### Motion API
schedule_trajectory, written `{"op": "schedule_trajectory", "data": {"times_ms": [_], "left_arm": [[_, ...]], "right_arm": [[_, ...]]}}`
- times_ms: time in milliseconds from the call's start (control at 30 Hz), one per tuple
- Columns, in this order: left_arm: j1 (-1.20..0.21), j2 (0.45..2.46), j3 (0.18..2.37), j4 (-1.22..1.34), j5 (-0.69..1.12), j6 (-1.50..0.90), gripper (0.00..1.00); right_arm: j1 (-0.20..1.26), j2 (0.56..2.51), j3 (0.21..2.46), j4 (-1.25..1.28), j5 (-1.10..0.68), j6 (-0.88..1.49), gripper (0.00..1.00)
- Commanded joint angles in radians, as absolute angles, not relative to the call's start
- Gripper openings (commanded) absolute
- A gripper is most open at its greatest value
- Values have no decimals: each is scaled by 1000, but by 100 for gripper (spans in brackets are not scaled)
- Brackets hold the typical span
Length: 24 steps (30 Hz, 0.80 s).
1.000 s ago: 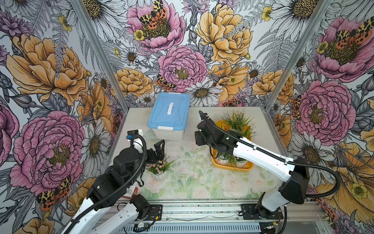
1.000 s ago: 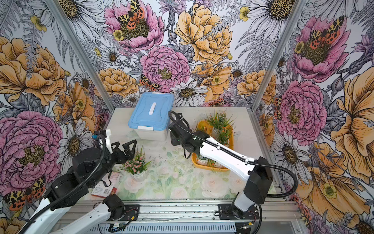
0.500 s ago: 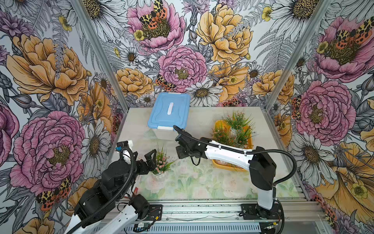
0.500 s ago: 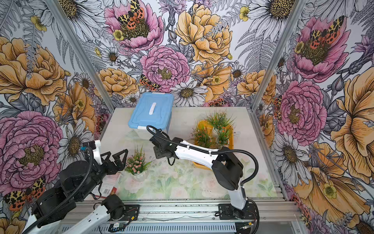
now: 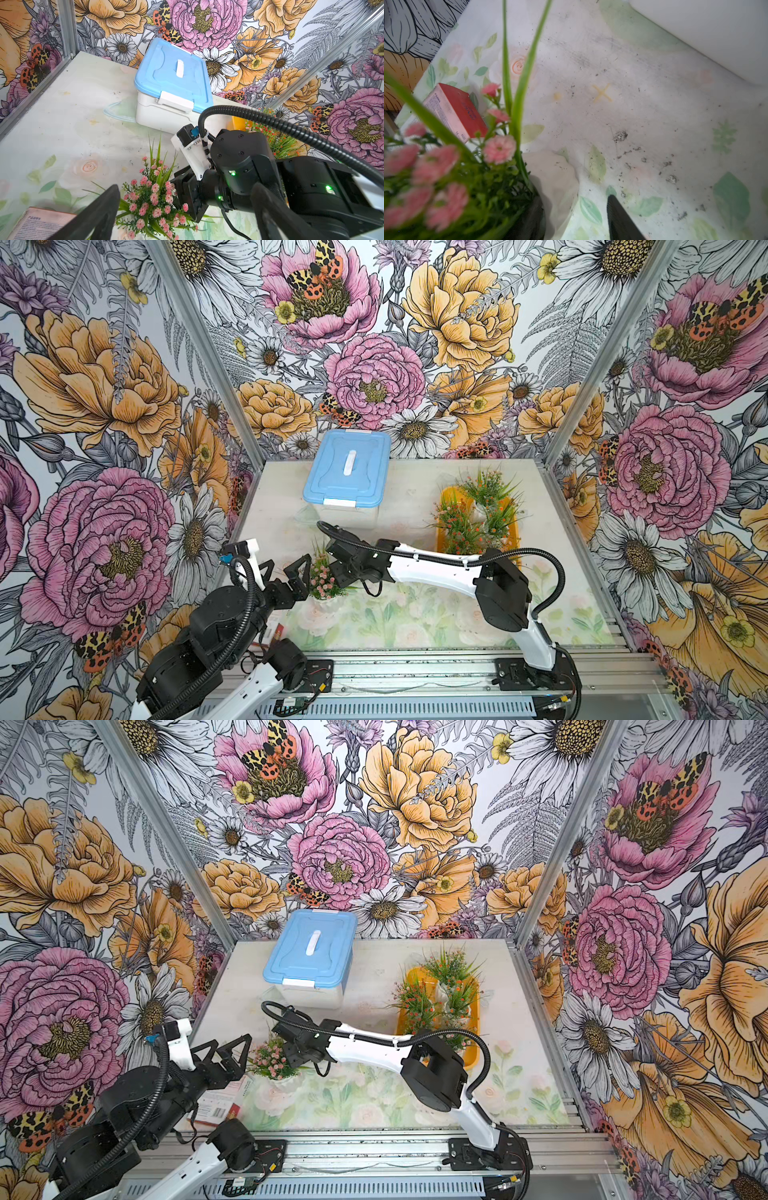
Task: Put the potted gypsophila into the storage box
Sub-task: Pick up the baby's breath potted plant from the center of the board.
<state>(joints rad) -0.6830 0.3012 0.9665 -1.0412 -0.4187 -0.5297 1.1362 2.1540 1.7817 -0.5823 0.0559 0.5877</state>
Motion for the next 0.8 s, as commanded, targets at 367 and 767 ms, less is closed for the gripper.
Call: {"op": "schedule_trajectory", "data": {"times_ms": [367,767], "left_arm": [[-676,282,977,-1069,-415,-534,99],[-675,296,988,-1069,-430,-522,99]], "right_arm": [[1166,2208,1784,-572,123,619,38],[1164,2245,1789,-589,123,641,29]]}}
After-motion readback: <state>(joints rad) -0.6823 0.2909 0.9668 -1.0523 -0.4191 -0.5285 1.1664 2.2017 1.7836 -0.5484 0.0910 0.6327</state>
